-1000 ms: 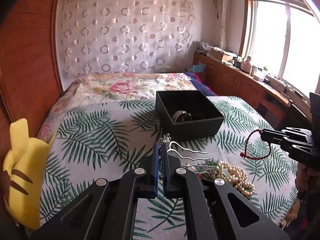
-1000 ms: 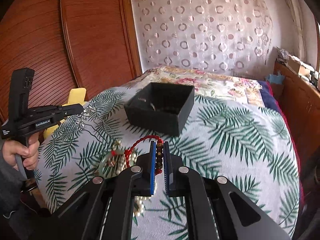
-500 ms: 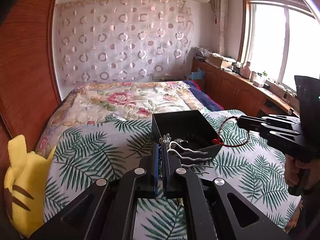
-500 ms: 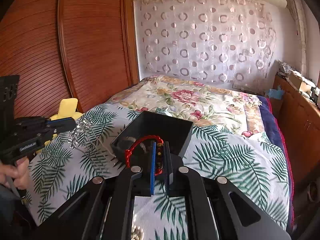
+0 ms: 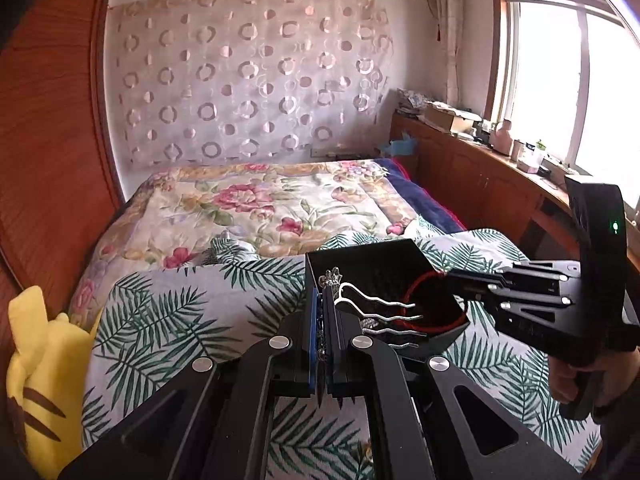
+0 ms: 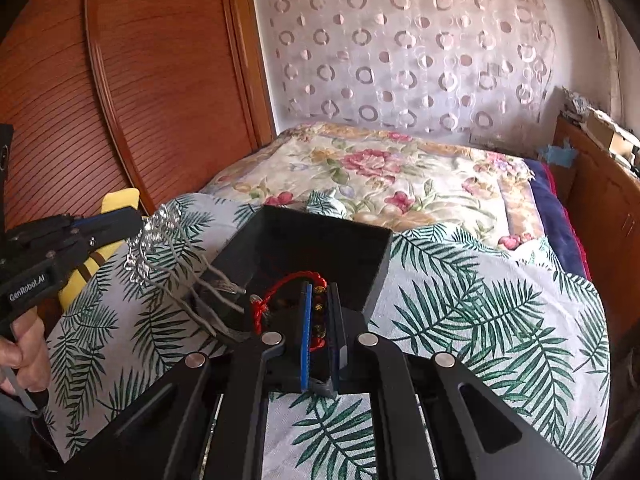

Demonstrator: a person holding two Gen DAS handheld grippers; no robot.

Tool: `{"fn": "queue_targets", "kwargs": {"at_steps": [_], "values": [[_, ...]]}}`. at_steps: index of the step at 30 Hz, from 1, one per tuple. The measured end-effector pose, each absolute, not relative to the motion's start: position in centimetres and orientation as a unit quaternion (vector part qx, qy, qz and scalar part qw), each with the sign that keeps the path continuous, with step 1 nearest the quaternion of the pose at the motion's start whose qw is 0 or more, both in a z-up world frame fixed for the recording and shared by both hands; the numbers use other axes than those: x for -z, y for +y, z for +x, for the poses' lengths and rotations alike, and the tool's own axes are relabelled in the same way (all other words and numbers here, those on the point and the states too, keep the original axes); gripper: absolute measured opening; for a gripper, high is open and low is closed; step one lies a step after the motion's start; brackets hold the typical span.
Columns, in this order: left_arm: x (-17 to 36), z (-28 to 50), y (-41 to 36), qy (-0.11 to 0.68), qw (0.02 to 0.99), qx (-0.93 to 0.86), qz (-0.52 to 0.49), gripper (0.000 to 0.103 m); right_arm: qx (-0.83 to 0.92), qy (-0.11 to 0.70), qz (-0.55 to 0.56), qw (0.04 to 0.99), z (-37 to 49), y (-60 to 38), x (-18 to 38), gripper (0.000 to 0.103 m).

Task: Organize jewelry
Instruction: 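Carry the red bracelet into the box with the right tool while the left tool drops the silver ornament in, then move both open tools back to the jewelry pile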

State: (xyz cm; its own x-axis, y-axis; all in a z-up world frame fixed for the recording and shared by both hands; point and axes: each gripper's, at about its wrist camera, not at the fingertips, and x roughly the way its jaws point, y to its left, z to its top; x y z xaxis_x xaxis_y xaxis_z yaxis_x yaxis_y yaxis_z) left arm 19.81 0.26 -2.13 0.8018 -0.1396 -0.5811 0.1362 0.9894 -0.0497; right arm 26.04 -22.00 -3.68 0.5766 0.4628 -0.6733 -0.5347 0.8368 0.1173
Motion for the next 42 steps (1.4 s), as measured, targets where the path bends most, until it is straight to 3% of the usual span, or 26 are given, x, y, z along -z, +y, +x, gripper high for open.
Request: {"fn": "queue_targets", "kwargs": {"at_steps": [2,3,26,30,32,37,42], "values": [[2.2,20.4,0.0,0.310,0.948,0.073,-0.005,0.002,-0.281,0.363,-0.044,0.887,26.1,-22.4,3.8,0.028],[2.3,20.7,0.0,0.312,0.947,0.073,-0.007,0.002,-0.283,0.363,-0.042,0.887,26.1,-22.7,3.8,0.030],[4.6,24.8,-3.8,0.341,0.936,0.086,0.008,0.004,-0.289,0.335,-0.052,0.895,21.2,-25.3,2.5,0.030],[4.2,23.7,-3.7,0.338,0.937,0.089,0.009,0.029,-0.288,0.337,-0.051,0.895,20.3,-25.5,2.8,0.030],[4.0,23.0,-3.6,0.335,0.938,0.089,0.013,0.035,-0.290,0.338,-0.049,0.894,19.7,-25.7,2.9,0.030],[3.7,20.2,-3.1,0.321,0.942,0.094,0.021,0.073,-0.303,0.347,-0.039,0.887,17.9,-26.2,3.8,0.030],[3.8,17.3,-2.7,0.307,0.947,0.095,0.021,0.092,-0.316,0.361,-0.042,0.876,15.8,-26.1,4.9,0.029]]}}
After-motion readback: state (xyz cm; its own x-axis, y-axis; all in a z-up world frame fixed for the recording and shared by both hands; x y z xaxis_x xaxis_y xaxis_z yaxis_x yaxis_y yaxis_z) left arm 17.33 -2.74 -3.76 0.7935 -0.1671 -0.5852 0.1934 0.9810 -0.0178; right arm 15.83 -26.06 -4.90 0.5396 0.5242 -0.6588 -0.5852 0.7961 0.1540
